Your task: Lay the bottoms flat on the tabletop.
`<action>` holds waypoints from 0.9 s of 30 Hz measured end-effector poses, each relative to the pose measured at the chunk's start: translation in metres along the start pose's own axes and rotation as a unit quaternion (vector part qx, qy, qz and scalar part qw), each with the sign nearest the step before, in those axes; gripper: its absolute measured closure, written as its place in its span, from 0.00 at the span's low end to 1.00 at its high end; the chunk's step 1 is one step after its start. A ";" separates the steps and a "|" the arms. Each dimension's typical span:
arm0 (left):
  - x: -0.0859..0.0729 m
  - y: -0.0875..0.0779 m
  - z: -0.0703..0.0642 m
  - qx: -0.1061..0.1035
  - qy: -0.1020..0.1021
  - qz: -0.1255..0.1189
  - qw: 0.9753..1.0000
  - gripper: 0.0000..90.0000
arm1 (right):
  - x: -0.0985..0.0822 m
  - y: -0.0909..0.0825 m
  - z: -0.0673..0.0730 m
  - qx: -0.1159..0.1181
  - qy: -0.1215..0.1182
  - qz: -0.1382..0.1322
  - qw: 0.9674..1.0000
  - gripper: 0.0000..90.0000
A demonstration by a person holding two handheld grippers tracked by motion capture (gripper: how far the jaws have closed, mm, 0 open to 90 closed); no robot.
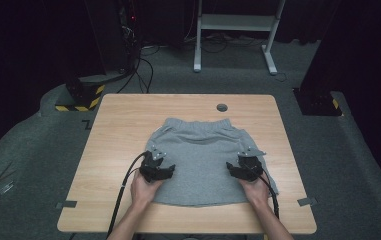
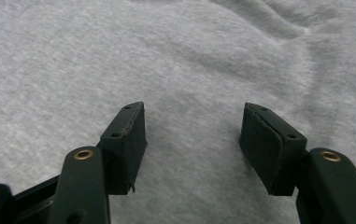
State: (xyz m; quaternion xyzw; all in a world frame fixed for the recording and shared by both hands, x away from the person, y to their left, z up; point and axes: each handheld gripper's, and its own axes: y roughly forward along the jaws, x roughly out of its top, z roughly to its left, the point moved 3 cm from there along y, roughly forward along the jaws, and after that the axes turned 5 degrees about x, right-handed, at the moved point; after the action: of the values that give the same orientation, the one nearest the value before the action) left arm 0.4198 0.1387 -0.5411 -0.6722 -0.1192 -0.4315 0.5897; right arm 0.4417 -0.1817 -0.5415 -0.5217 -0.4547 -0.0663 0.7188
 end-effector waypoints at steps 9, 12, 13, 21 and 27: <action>-0.006 -0.025 -0.002 -0.014 -0.013 -0.019 1.000 0.36 | -0.003 -0.025 0.007 0.011 -0.007 -0.031 0.999 0.45; -0.009 -0.034 0.004 -0.013 -0.028 -0.029 0.999 0.36 | -0.007 -0.036 0.002 0.003 0.005 -0.040 0.999 0.47; -0.010 -0.037 0.007 -0.012 -0.034 -0.030 0.999 0.36 | -0.009 -0.039 -0.001 -0.006 0.010 -0.041 0.999 0.47; -0.025 -0.060 0.030 0.002 -0.076 -0.048 0.996 0.36 | -0.022 -0.058 -0.020 -0.019 0.040 -0.051 0.998 0.48; -0.035 -0.068 0.045 0.015 -0.096 -0.050 0.994 0.38 | -0.027 -0.070 -0.032 -0.033 0.065 -0.058 0.996 0.50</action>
State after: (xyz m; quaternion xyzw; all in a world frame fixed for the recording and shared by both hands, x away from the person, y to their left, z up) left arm 0.3734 0.2098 -0.5163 -0.6945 -0.2154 -0.3922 0.5635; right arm 0.4050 -0.2488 -0.5144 -0.5122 -0.4339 -0.1566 0.7245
